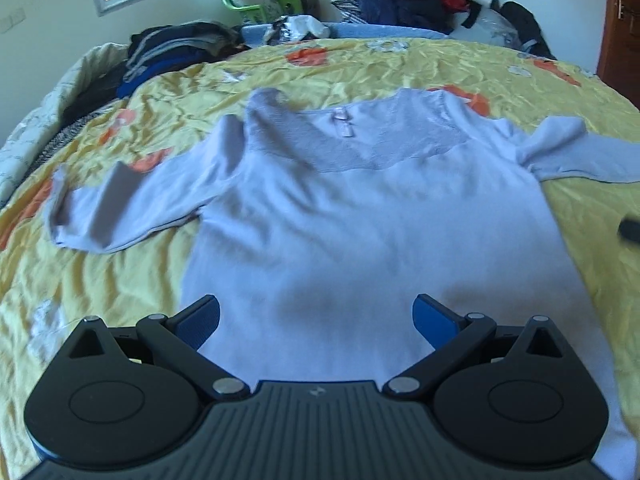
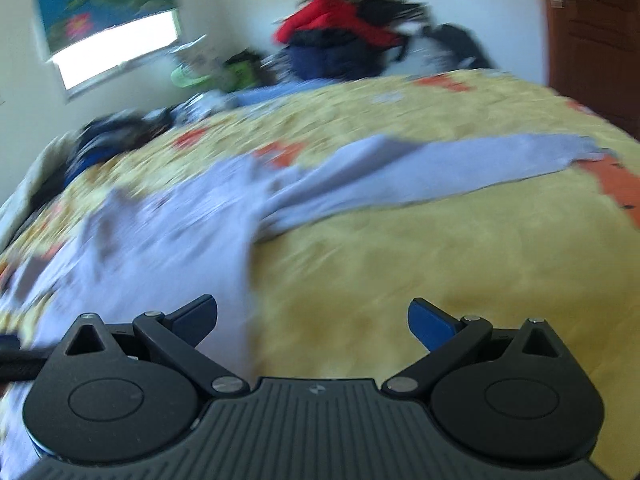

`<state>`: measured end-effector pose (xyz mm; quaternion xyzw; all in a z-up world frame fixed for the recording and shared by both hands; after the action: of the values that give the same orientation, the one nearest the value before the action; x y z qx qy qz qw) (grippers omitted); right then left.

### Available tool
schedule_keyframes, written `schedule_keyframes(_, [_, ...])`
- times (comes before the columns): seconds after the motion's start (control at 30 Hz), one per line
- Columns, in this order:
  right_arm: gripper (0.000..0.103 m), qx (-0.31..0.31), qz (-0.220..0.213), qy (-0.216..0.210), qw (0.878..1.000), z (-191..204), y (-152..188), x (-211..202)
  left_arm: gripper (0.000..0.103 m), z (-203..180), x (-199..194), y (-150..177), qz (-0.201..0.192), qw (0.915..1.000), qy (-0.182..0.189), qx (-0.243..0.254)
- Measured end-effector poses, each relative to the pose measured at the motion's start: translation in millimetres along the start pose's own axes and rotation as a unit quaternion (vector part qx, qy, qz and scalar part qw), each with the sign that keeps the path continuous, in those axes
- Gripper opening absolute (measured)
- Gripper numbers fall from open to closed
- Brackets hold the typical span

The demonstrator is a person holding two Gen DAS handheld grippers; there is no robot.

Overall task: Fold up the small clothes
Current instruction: 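Move the right gripper to the sleeve cuff and close on it, then carry the held sleeve with the right gripper across the shirt body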

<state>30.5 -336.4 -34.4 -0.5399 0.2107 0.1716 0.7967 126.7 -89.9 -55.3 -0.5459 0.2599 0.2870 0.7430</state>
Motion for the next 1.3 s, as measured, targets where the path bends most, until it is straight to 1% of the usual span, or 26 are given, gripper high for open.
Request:
schedule_keyframes(0.1, [0.103, 0.054, -0.042, 0.005, 0.998, -54.8, -22.9, 0.5, 0.103, -10.6, 4.9, -5.6, 0.001, 0.9999, 0.013, 0.001])
schedule_keyframes(0.17, [0.103, 0.105, -0.069, 0.012, 0.992, -97.0, -36.2, 2.2, 0.103, -16.7, 7.5, -9.5, -0.004, 0.9998, 0.018, 0.003])
schedule_keyframes(0.23, [0.103, 0.131, -0.091, 0.018, 0.987, -133.5, -46.7, 4.4, 0.103, -22.4, 8.2, -12.4, -0.01, 0.9997, 0.022, 0.003])
schedule_keyframes(0.33, [0.102, 0.163, -0.109, 0.042, 0.98, -180.3, -57.4, 10.5, 0.103, -30.1, 9.7, -17.4, -0.017, 0.9994, 0.031, 0.002])
schedule_keyframes(0.37, [0.1, 0.173, -0.115, 0.046, 0.977, -195.0, -60.1, 12.7, 0.103, -32.8, 10.7, -18.6, -0.017, 0.9992, 0.035, 0.002])
schedule_keyframes(0.43, [0.101, 0.187, -0.135, 0.035, 0.972, -212.9, -66.3, 14.6, 0.103, -37.5, 13.4, -20.9, -0.014, 0.9991, 0.039, 0.003])
schedule_keyframes(0.57, [0.101, 0.21, -0.158, 0.022, 0.964, -235.9, -75.2, 28.6, 0.103, -47.0, 22.2, -23.7, -0.002, 0.9991, 0.041, 0.008])
schedule_keyframes(0.67, [0.099, 0.217, -0.18, 0.009, 0.959, -248.9, -84.3, 40.9, 0.103, -51.8, 25.5, -24.8, 0.003, 0.9989, 0.045, 0.009])
schedule_keyframes(0.73, [0.095, 0.22, -0.189, 0.009, 0.957, -257.2, -88.4, 44.9, 0.103, -54.3, 26.7, -25.4, 0.002, 0.9989, 0.045, 0.013])
schedule_keyframes(0.8, [0.088, 0.222, -0.196, 0.012, 0.955, -261.0, -96.1, 48.9, 0.103, -56.4, 28.0, -26.3, 0.001, 0.9988, 0.045, 0.018])
schedule_keyframes(0.83, [0.086, 0.223, -0.201, 0.013, 0.954, -262.5, -98.8, 50.2, 0.103, -56.9, 28.5, -26.6, 0.001, 0.9988, 0.045, 0.019])
schedule_keyframes(0.9, [0.073, 0.23, -0.206, 0.019, 0.951, -268.0, -103.0, 55.7, 0.103, -56.4, 29.9, -27.4, 0.001, 0.9989, 0.043, 0.019])
schedule_keyframes(0.93, [0.071, 0.235, -0.207, 0.021, 0.95, -270.0, -104.3, 57.1, 0.103, -55.7, 30.4, -27.9, 0.002, 0.9989, 0.042, 0.018])
schedule_keyframes(0.97, [0.064, 0.24, -0.209, 0.021, 0.948, -272.4, -105.6, 58.7, 0.103, -54.7, 31.0, -28.4, 0.002, 0.999, 0.042, 0.017])
schedule_keyframes(1.0, [0.053, 0.246, -0.208, 0.026, 0.946, -274.8, -106.1, 59.5, 0.103, -53.1, 31.6, -28.7, 0.002, 0.999, 0.041, 0.016])
schedule_keyframes(1.03, [0.047, 0.252, -0.207, 0.034, 0.945, -277.1, -106.4, 60.0, 0.103, -51.8, 31.8, -29.1, 0.002, 0.9991, 0.04, 0.015])
schedule_keyframes(1.07, [0.032, 0.255, -0.203, 0.042, 0.945, -279.4, -107.0, 61.6, 0.103, -50.0, 32.5, -29.2, 0.002, 0.9992, 0.037, 0.015])
schedule_keyframes(1.1, [0.016, 0.257, -0.198, 0.047, 0.945, -281.1, -106.7, 62.6, 0.103, -48.2, 33.2, -29.3, 0.003, 0.9993, 0.035, 0.015])
schedule_keyframes(1.13, [0.012, 0.261, -0.194, 0.052, 0.944, -283.4, -106.3, 64.4, 0.103, -46.3, 33.7, -29.4, 0.003, 0.9994, 0.032, 0.014])
schedule_keyframes(1.17, [0.011, 0.266, -0.193, 0.055, 0.943, -283.7, -104.2, 63.8, 0.103, -44.3, 34.3, -29.8, 0.002, 0.9995, 0.03, 0.014])
schedule_keyframes(1.2, [0.007, 0.268, -0.195, 0.051, 0.942, -283.6, -103.7, 63.5, 0.103, -41.8, 35.1, -30.2, 0.002, 0.9996, 0.027, 0.012])
schedule_keyframes(1.3, [0.006, 0.254, -0.2, 0.048, 0.945, -274.1, -106.0, 58.5, 0.103, -33.9, 36.9, -32.3, -0.001, 0.9998, 0.016, 0.007])
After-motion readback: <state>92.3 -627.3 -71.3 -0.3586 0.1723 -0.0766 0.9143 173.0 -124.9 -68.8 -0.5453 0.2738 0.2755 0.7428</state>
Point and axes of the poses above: each gripper's, at about its wrist camera, not at the fingertips, and x roughly the way its jaws point, z to its left, y to its underside, the point moved 7 cm from there along x, roughly the way its jaws point, and after that the axes turned 13 degrees about -y, right-handed, at the moved point
